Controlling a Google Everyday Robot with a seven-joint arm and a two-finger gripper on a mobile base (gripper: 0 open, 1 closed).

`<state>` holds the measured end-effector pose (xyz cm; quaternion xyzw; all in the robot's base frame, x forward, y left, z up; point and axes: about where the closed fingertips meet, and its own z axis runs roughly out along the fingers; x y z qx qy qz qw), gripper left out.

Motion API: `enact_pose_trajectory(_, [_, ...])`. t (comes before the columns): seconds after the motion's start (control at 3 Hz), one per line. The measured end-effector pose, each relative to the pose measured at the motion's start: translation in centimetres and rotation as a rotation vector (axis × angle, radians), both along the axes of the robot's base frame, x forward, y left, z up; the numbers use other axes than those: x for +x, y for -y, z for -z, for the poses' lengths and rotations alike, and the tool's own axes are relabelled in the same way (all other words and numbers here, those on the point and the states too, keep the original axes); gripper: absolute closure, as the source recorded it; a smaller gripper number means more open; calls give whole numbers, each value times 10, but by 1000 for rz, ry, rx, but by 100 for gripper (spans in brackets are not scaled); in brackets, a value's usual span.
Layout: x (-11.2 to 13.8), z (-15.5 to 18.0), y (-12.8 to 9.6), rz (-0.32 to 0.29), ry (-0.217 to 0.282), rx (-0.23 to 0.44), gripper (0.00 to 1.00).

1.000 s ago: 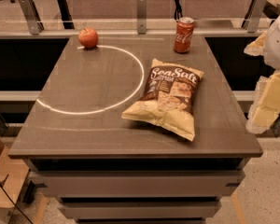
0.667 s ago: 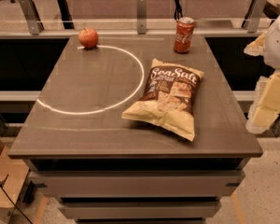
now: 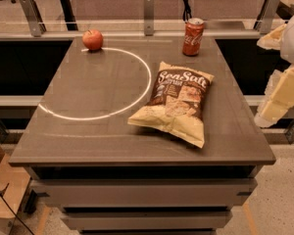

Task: Pick coke can

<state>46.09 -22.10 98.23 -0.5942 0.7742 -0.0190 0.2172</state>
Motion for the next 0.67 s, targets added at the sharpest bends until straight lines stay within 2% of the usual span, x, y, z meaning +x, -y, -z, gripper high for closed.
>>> enact_pose_trajectory(0.33, [63, 10, 28, 10, 44, 79, 0])
enact_pose_trajectory(0.67, [63, 10, 28, 10, 44, 79, 0])
